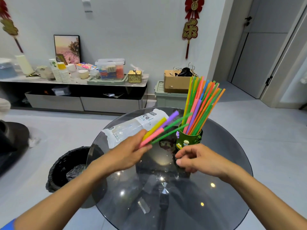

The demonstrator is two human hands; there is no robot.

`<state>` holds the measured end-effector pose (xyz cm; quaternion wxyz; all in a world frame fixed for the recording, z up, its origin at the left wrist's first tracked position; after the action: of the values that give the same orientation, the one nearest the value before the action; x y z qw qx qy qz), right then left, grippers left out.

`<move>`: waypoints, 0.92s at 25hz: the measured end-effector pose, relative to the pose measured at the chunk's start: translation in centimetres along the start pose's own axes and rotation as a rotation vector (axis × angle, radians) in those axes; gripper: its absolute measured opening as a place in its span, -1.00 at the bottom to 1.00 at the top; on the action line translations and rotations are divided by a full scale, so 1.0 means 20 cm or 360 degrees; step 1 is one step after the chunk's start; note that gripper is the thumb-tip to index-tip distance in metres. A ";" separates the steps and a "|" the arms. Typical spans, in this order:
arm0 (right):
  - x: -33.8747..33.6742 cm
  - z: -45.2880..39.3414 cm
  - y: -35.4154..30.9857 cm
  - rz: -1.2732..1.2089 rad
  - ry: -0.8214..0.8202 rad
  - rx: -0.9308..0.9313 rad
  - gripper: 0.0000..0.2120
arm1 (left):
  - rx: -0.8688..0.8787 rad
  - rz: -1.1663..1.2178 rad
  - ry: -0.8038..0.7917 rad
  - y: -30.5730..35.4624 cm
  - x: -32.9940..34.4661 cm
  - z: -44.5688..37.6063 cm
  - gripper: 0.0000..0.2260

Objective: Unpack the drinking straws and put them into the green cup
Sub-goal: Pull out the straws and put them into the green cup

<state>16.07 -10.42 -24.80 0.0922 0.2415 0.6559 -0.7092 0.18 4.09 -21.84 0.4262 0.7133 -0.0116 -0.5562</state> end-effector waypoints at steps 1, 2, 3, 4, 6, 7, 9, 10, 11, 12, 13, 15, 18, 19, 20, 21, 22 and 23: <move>-0.03 -0.01 -0.07 -0.0129 0.0118 -0.0089 -0.88 | 0.0044 0.0238 0.0149 0.07 -0.06 0.00 -0.82; -0.07 -0.01 -0.15 -0.0252 0.0273 -0.0192 -0.89 | 0.0083 0.0443 0.0320 0.14 -0.09 0.00 -0.82; -0.12 -0.01 -0.23 -0.0383 0.0446 -0.0306 -0.87 | 0.0122 0.0616 0.0434 0.23 -0.10 -0.01 -0.83; -0.17 -0.01 -0.32 -0.0520 0.0600 -0.0431 -0.80 | 0.0162 0.0746 0.0469 0.31 -0.09 -0.03 -0.84; -0.23 -0.02 -0.46 -0.0763 0.0750 -0.0678 -0.63 | 0.0248 0.0914 0.0414 0.50 -0.03 -0.09 -0.87; -0.25 -0.02 -0.52 -0.0835 0.0775 -0.0771 -0.63 | 0.0266 0.0989 0.0395 0.58 0.00 -0.13 -0.86; -0.30 -0.04 -0.59 -0.0775 0.0898 -0.0861 -0.75 | 0.0224 0.1187 0.0463 0.68 0.02 -0.21 -0.87; -0.32 -0.05 -0.60 -0.0691 0.0980 -0.0873 -0.82 | 0.0186 0.1201 0.0521 0.69 0.04 -0.25 -0.85; -0.33 -0.05 -0.58 -0.0617 0.1036 -0.0868 -0.86 | 0.0145 0.1107 0.0586 0.69 0.06 -0.28 -0.84; -0.31 -0.05 -0.54 -0.0548 0.1052 -0.0832 -0.88 | 0.0109 0.1045 0.0598 0.66 0.12 -0.30 -0.82; -0.28 -0.05 -0.47 -0.0464 0.1032 -0.0759 -0.89 | 0.0090 0.1122 0.0533 0.62 0.21 -0.31 -0.82; -0.15 -0.04 -0.31 -0.0235 0.0923 -0.0536 -0.91 | 0.0036 0.1389 0.0383 0.50 0.39 -0.27 -0.80; -0.06 -0.04 -0.18 -0.0208 0.0901 -0.0422 -0.88 | -0.0121 0.1258 0.0271 0.35 0.59 -0.25 -0.78; -0.07 -0.04 -0.17 -0.0230 0.0944 -0.0433 -0.88 | -0.0177 0.1192 0.0236 0.32 0.62 -0.26 -0.76; -0.07 -0.04 -0.17 -0.0220 0.0979 -0.0445 -0.89 | -0.0221 0.1094 0.0242 0.31 0.62 -0.26 -0.77; -0.09 -0.04 -0.19 -0.0227 0.1017 -0.0475 -0.91 | -0.0245 0.1034 0.0221 0.30 0.61 -0.26 -0.80; -0.13 -0.04 -0.21 -0.0296 0.1083 -0.0531 -0.93 | -0.0254 0.0943 0.0233 0.28 0.59 -0.27 -0.84; -0.20 -0.04 -0.24 -0.0422 0.1187 -0.0600 -0.93 | -0.0269 0.0894 0.0263 0.27 0.56 -0.29 -0.85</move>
<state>17.60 -9.77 -18.73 -0.2004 0.3737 0.7877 -0.4470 11.58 -1.52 -27.15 0.6206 0.6871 -0.1273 -0.3556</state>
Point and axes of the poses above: each hand's wrist, its own z-axis away from the middle knuckle, its own x-axis out of the palm, y = z × x, the point moved 6 cm from there along -z, towards the middle knuckle, and after that the axes turned 13 degrees about -x, right-handed, at the moved point
